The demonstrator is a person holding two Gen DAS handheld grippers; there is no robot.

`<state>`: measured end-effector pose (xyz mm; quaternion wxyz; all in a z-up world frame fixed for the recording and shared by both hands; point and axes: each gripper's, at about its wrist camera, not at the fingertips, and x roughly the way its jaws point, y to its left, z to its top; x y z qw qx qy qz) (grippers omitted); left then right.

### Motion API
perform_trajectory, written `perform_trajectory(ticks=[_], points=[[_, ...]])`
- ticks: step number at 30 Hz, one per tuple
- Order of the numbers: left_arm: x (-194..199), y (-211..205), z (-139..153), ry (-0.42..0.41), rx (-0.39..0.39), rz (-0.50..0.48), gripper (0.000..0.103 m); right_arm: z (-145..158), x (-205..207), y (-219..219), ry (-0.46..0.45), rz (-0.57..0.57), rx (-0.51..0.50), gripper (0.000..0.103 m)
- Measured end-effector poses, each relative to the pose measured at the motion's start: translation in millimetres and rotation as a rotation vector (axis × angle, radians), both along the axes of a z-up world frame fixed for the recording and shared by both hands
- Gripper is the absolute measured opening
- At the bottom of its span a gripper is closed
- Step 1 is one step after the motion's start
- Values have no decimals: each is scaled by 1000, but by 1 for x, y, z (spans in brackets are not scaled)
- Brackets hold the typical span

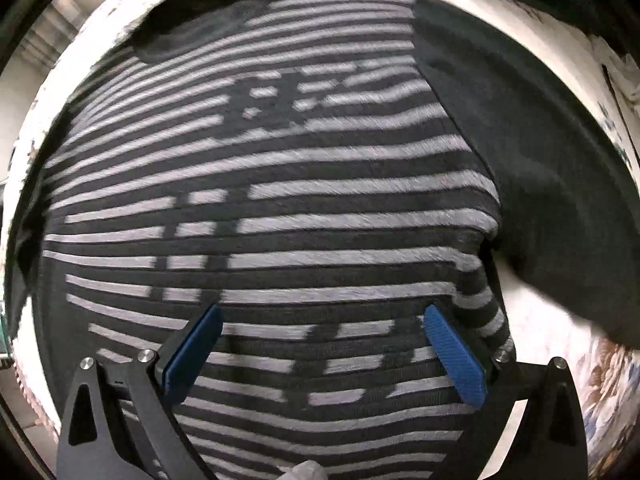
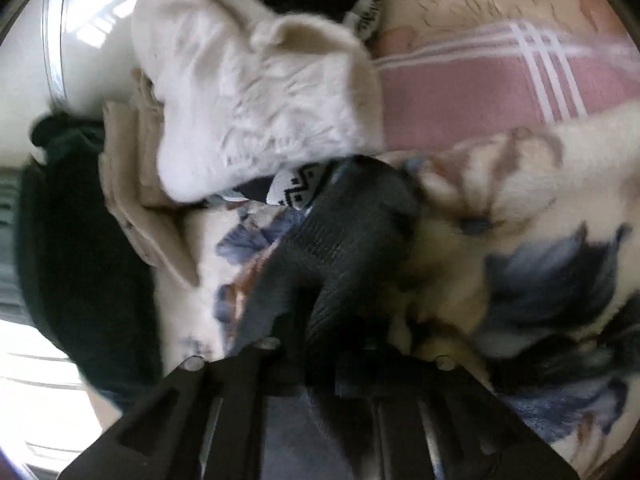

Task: Fold small clothes
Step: 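Grasp one sleeve cuff with the right gripper and lift it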

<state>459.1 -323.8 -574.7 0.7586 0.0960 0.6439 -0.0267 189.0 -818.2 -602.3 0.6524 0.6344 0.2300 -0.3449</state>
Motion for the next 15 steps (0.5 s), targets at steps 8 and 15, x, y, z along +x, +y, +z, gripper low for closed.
perform_trajectory(ticks=[8,15], points=[[11,72,46,-118,-1,91,103,146,66,61,-93,232,-212,8],[23,174,40,-133,57,228,103,229,183,223,-160,668,-289,8]])
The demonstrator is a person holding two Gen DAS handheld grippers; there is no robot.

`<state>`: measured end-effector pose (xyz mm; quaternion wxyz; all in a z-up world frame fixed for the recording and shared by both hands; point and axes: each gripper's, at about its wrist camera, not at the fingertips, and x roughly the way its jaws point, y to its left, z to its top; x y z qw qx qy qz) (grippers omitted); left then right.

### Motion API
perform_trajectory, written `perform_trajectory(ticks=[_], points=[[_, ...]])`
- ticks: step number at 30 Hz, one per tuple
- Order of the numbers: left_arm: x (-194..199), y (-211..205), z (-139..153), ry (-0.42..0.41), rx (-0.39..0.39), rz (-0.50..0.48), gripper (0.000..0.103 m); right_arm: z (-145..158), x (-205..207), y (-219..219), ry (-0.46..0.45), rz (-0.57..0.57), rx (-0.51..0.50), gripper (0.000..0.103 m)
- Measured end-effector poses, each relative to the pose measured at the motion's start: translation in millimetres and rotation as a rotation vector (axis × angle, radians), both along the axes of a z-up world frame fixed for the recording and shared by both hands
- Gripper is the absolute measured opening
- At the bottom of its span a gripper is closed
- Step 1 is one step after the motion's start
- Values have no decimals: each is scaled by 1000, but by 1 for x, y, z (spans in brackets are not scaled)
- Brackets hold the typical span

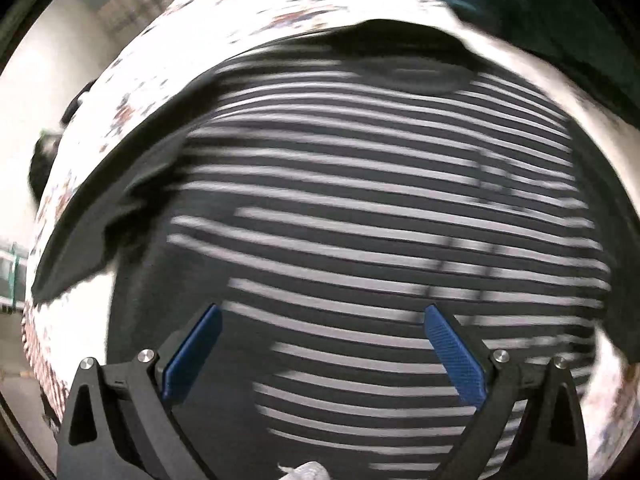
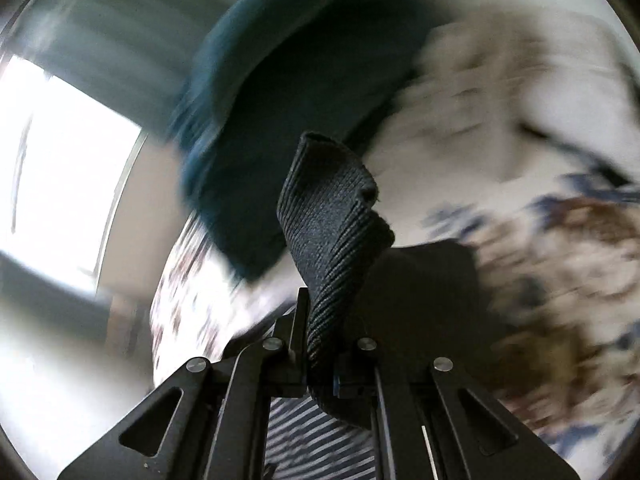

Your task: Fold small clothes

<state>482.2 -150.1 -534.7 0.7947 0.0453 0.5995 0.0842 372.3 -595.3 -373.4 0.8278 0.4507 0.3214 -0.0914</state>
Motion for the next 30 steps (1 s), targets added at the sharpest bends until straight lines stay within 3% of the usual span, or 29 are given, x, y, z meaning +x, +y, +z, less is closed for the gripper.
perform_trajectory(ticks=[7,15,22,26,27,29,30], points=[[-1,118,6,-13,-6,184,103,-15,113,227,26,329,-52,8],[-35,211,5,-7,-26,311,103,-90,179,452,142,571,-195,8],[-22,268,-3,-34,-55,399,103,-151,204,537,244,679,-290,8],[-9,287,-9,-22,-62,413,103,-182,215,544,358,728,-270,10],[-10,292,-6,-29,-63,412,103,-184,216,541,366,728,-248,14],[-16,302,0,-43,-66,424,103,-182,214,530,348,737,-105,45],[-23,312,4,-48,-79,445,103,-177,208,520,318,726,-16,75]])
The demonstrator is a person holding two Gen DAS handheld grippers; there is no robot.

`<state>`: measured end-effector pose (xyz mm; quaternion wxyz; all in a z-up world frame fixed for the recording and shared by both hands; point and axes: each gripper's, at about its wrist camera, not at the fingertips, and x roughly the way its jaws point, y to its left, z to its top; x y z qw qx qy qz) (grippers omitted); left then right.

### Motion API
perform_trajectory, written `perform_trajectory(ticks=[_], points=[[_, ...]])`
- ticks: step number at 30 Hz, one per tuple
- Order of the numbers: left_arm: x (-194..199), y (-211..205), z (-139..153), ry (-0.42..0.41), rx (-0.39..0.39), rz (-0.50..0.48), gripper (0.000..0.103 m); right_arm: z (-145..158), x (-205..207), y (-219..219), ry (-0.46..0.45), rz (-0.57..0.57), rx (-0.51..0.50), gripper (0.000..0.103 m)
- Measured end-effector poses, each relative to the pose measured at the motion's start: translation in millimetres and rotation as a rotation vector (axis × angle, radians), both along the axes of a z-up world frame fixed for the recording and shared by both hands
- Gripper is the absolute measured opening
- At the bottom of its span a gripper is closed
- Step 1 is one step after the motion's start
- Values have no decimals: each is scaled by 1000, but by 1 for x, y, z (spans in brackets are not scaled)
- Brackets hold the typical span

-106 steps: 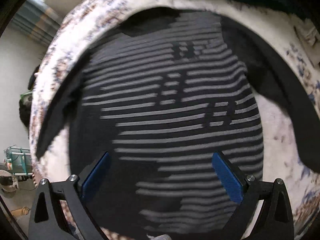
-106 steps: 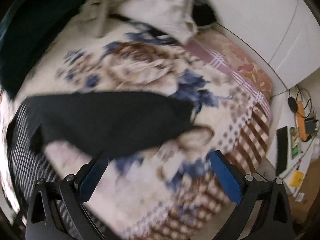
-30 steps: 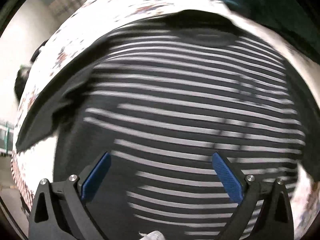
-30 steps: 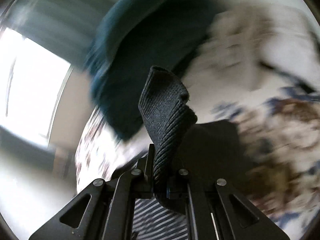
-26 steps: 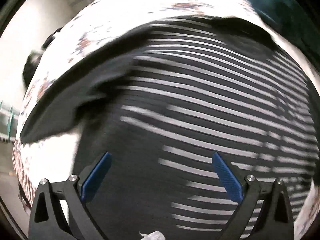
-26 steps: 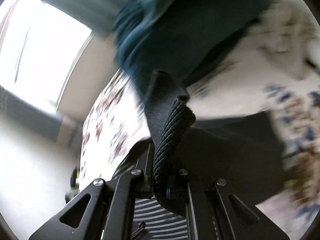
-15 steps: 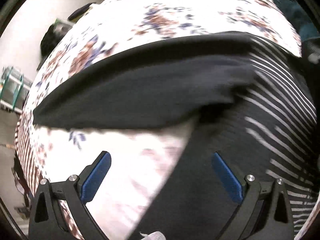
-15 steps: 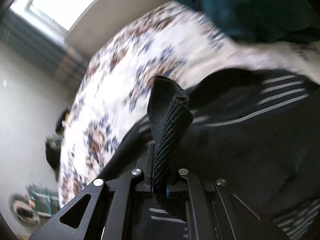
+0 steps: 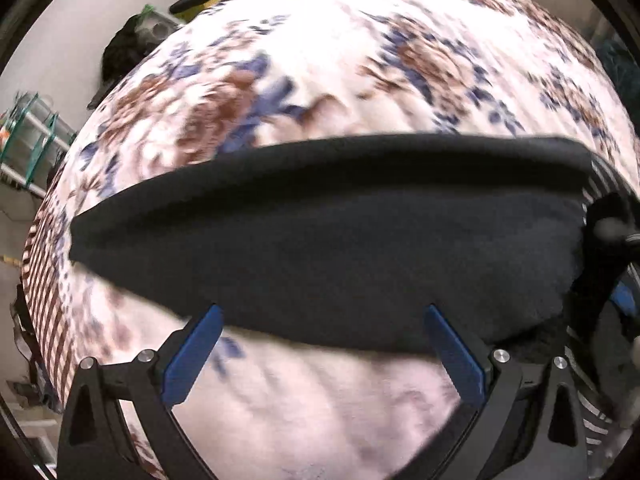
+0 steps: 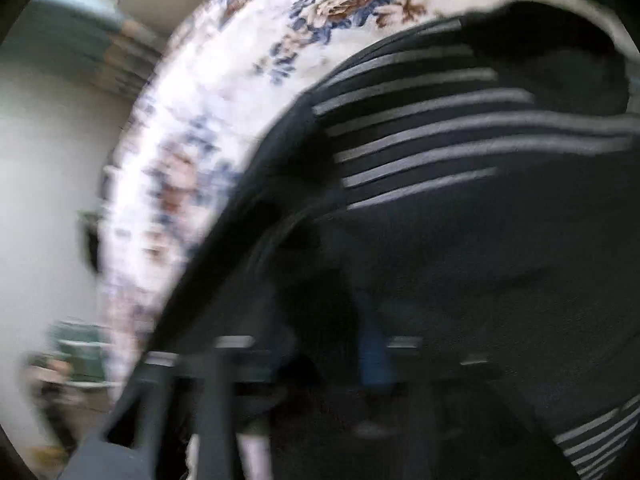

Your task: Fold small clothes

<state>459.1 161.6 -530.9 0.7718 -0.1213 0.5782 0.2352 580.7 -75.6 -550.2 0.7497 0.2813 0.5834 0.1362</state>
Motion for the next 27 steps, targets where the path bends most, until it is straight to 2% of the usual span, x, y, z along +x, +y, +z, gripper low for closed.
perform_trajectory(ticks=[1,2,6,7,10,13,16,19,21,23,24,26,27], points=[[-6,9,2,1,-13,22,103,4,-4,-6,-9,-16,19,90],[-15,21,3,3,-32,53,103,13,-11,-14,-27,-34,7,90],[-50,68,2,16,-92,186,103,43,-48,-50,-46,-69,-356,90],[-57,81,-1,16,-114,221,103,44,-57,-59,-32,-77,-395,90],[-79,122,-13,-43,-224,337,103,42,-87,-92,8,-110,-403,90],[-101,166,-32,-140,-348,517,103,33,-108,-118,26,-154,-458,90],[-125,202,-55,-268,-499,714,103,21,-113,-133,56,-183,-468,90],[-141,222,-72,-348,-614,871,103,13,-108,-136,75,-223,-444,90],[-149,230,-75,-390,-672,935,103,9,-106,-136,89,-241,-412,90],[-158,231,-75,-438,-701,953,101,8,-103,-132,97,-237,-384,90],[-160,230,-72,-453,-700,946,99,9,-103,-128,97,-228,-368,90],[-167,230,-66,-462,-669,924,86,11,-101,-118,97,-195,-355,90],[-170,230,-63,-460,-643,906,83,14,-101,-112,95,-181,-352,90]])
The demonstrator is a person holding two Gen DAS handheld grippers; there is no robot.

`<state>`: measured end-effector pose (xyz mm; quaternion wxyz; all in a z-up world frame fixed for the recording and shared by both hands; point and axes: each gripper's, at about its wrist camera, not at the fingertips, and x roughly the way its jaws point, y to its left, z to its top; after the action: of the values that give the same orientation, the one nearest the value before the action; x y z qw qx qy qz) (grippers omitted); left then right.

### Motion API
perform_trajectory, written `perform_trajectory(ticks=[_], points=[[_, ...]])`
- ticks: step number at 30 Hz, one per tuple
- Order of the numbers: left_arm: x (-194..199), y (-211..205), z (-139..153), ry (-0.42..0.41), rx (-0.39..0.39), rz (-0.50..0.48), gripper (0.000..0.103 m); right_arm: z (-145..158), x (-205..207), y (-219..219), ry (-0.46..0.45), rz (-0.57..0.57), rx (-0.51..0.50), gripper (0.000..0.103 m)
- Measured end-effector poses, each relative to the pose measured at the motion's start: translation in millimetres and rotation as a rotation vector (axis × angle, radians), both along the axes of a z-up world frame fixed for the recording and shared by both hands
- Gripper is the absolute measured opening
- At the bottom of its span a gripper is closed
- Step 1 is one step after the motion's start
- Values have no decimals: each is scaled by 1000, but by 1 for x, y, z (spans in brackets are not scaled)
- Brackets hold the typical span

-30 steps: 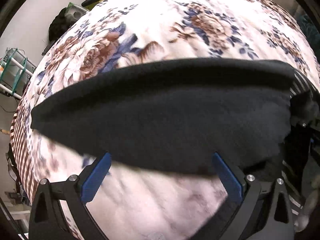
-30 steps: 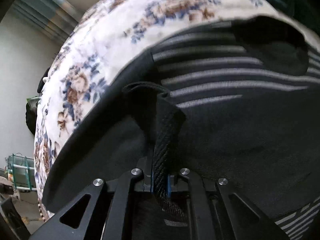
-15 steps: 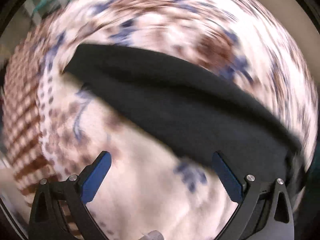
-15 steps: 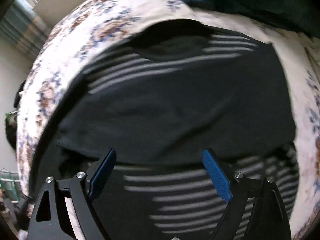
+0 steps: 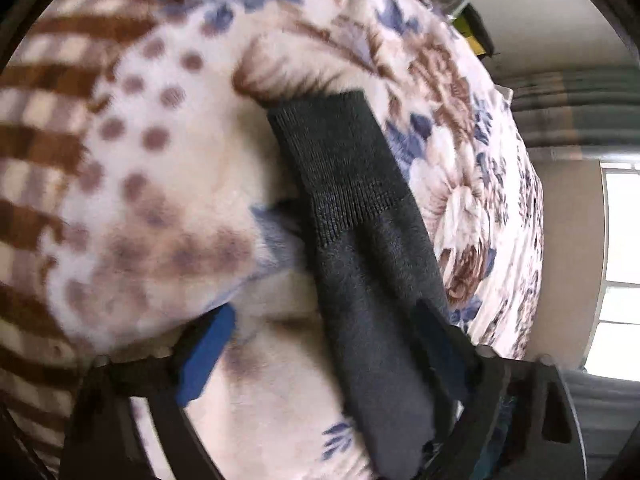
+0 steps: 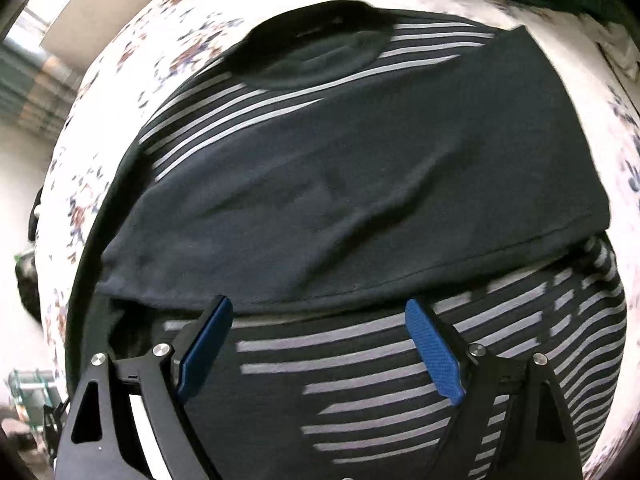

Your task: Fold small clothes

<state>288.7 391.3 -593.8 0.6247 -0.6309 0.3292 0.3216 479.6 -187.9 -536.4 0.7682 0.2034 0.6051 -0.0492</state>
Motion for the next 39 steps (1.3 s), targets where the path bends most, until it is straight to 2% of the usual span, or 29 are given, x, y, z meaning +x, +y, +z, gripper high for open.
perform_trajectory(ticks=[2,4,6,7,8,9,11,14,16,20,22,24,25,26,27,29,31,34,37,39], points=[[3,2,1,27,31,-15,74,6,-5,8,-6,18,9,90],[9,0,1,41,43,-1,74,6,-5,17,-4,44,9,90],[22,1,8,64,99,6,73,4,-5,27,11,70,-14,90],[24,1,13,60,128,13,52,3,-5,31,11,77,-12,90],[25,-1,19,53,157,12,1,1,-5,35,13,85,-9,90],[30,1,25,67,185,-9,4,0,-5,38,17,93,-9,90],[27,2,33,34,194,-2,4,-2,-8,42,14,101,-7,90],[10,-7,57,-5,239,-38,4,-6,-10,45,18,108,-5,90],[-1,-19,65,2,249,-70,4,-8,-12,45,22,110,-6,90],[-23,-40,51,66,217,-160,5,-11,-16,41,39,100,0,90],[-32,-41,29,86,140,-174,9,-11,-16,41,47,97,6,90],[-43,-35,16,50,70,-132,9,-9,-15,42,48,102,6,90],[-46,-32,16,30,65,-121,13,-8,-15,42,45,107,2,90],[-48,-26,16,31,74,-104,25,-5,-15,44,40,115,-4,90],[-50,-22,18,16,83,-86,30,-4,-14,45,35,120,-6,90],[-54,-10,12,-43,77,-44,50,-1,-14,48,30,130,-8,90],[-55,1,-2,-79,42,18,54,0,-14,50,31,132,-2,90],[-45,8,-13,-68,27,71,57,-2,-15,52,38,131,5,90],[-26,7,0,-15,150,81,56,-3,-16,53,46,128,-29,90],[-12,9,12,31,258,59,15,-2,-15,53,61,126,-108,90]])
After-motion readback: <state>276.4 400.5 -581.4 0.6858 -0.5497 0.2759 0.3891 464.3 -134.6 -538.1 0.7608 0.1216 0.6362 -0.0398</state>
